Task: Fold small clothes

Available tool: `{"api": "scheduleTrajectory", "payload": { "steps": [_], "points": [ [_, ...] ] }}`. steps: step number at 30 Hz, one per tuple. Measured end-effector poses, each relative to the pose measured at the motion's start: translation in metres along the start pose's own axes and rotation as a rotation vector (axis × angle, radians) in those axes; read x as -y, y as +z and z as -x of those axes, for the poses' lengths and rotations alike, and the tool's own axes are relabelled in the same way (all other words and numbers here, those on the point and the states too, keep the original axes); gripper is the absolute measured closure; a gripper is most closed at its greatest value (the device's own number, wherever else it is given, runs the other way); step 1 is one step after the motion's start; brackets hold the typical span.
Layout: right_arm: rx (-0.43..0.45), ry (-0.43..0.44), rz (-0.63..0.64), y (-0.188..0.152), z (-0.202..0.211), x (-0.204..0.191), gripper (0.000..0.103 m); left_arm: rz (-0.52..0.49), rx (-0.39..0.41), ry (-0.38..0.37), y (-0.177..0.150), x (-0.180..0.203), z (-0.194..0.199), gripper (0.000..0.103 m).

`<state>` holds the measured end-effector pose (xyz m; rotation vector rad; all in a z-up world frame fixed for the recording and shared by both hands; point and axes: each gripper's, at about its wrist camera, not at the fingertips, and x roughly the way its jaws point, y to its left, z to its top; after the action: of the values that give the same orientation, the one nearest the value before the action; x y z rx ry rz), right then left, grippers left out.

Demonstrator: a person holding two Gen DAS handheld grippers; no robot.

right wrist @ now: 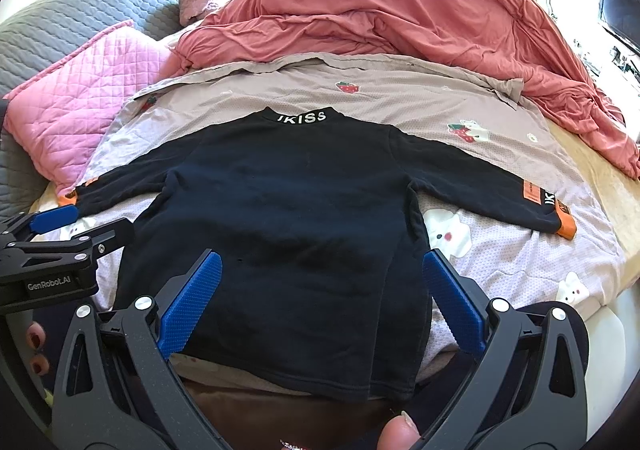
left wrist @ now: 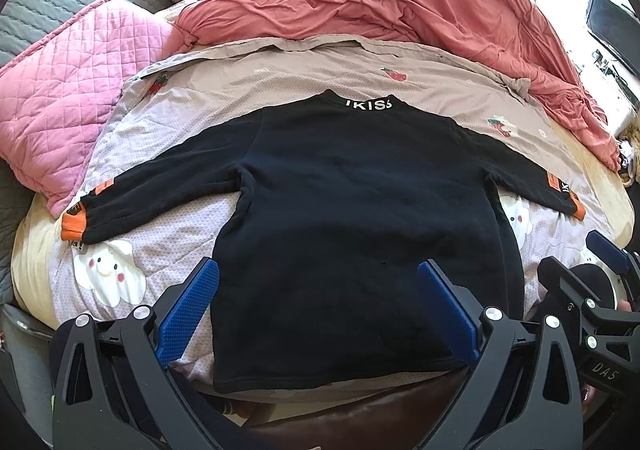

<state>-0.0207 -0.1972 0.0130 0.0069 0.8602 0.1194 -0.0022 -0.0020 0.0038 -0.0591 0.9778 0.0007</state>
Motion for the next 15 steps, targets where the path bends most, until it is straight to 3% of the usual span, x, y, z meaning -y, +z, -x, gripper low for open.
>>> {"api": "scheduleTrajectory", "payload": {
  "steps": [15],
  "points": [
    [-0.001,-0.006,-0.001,0.0012,0.0005,0.0038,0.008,0.0,0.002,0.005,0.002,-0.0012,0.0024,0.004]
  ]
}}
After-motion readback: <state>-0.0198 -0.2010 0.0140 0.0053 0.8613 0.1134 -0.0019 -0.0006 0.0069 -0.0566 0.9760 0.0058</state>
